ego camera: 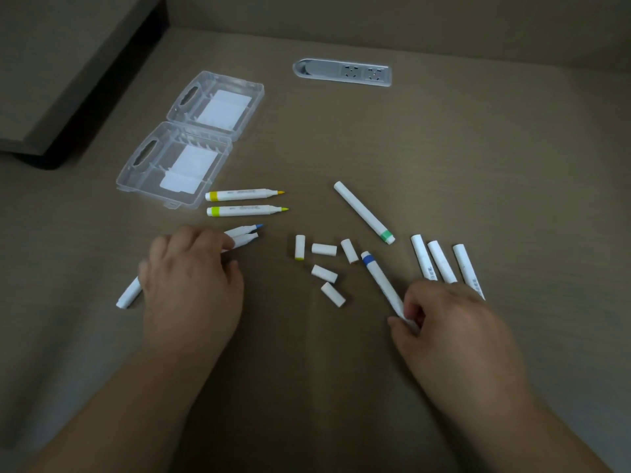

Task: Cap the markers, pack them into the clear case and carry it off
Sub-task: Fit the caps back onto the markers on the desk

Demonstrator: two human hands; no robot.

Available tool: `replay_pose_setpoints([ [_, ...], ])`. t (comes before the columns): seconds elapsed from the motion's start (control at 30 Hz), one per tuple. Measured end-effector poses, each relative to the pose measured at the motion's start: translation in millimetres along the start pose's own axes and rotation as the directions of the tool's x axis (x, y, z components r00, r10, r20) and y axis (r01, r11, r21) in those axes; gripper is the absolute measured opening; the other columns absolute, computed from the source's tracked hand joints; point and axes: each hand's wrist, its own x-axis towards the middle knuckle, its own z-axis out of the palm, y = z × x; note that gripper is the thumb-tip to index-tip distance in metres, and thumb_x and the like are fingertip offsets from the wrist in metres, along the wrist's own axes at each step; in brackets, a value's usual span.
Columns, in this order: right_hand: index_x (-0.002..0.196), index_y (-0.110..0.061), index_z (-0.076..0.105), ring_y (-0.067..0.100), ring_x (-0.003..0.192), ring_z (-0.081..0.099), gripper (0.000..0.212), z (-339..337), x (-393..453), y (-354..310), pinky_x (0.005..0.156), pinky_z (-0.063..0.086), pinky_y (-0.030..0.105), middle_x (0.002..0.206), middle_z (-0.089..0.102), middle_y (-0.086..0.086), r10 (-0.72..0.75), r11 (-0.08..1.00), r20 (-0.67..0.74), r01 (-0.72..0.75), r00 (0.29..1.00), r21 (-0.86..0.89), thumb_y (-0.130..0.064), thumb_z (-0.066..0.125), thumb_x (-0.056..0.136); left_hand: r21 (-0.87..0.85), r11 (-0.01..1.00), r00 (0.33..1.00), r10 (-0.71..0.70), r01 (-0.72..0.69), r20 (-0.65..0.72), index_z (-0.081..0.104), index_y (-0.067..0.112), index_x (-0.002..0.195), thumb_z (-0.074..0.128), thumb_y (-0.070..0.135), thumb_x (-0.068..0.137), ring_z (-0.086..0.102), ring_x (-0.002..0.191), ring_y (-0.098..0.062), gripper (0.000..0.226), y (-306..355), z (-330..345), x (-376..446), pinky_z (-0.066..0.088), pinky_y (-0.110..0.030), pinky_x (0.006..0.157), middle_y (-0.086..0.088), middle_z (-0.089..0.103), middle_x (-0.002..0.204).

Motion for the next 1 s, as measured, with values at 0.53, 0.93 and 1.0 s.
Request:
replay_pose_setpoints([
  [0.53,0.086,-0.027,0.066,0.011,0.079,0.054,0.013,21,13,-58,0.07,0.043,0.026,0.084,0.06,-0.009,-0.094,0.991,0.051,0.088,0.994,0.102,-0.037,0.071,0.081,-0.032,0.995,0.99,0.093,-0.09,0.108,0.065,0.025,0.093,0.066,0.025,0.087,0.056,0.091,-0.022,0.007,-2,-14,-6,0.042,-0.039,0.081,0.003,0.061,0.093],
  [0.93,0.093,-0.022,0.076,0.009,0.054,0.052,0.019,5,21,-68,0.047,0.04,0.023,0.062,0.062,-0.006,0.185,0.229,0.596,-0.624,0.781,0.747,-0.007,0.067,0.087,-0.736,0.337,0.803,-0.127,0.587,0.583,0.074,0.033,0.085,0.072,0.022,0.085,0.063,0.07,-0.017,0.011,29,1,-24,0.053,-0.039,0.068,0.004,0.072,0.075],
  [1.0,0.093,-0.007,0.075,0.013,0.052,0.049,0.012,1,24,-70,0.043,0.036,0.025,0.064,0.059,0.004,0.126,-0.109,0.747,-0.739,0.653,0.665,-0.005,0.067,0.084,-0.753,0.328,0.815,-0.118,0.571,0.567,0.074,0.033,0.086,0.071,0.021,0.086,0.063,0.07,-0.017,0.012,29,2,-25,0.054,-0.043,0.07,0.003,0.073,0.076],
])
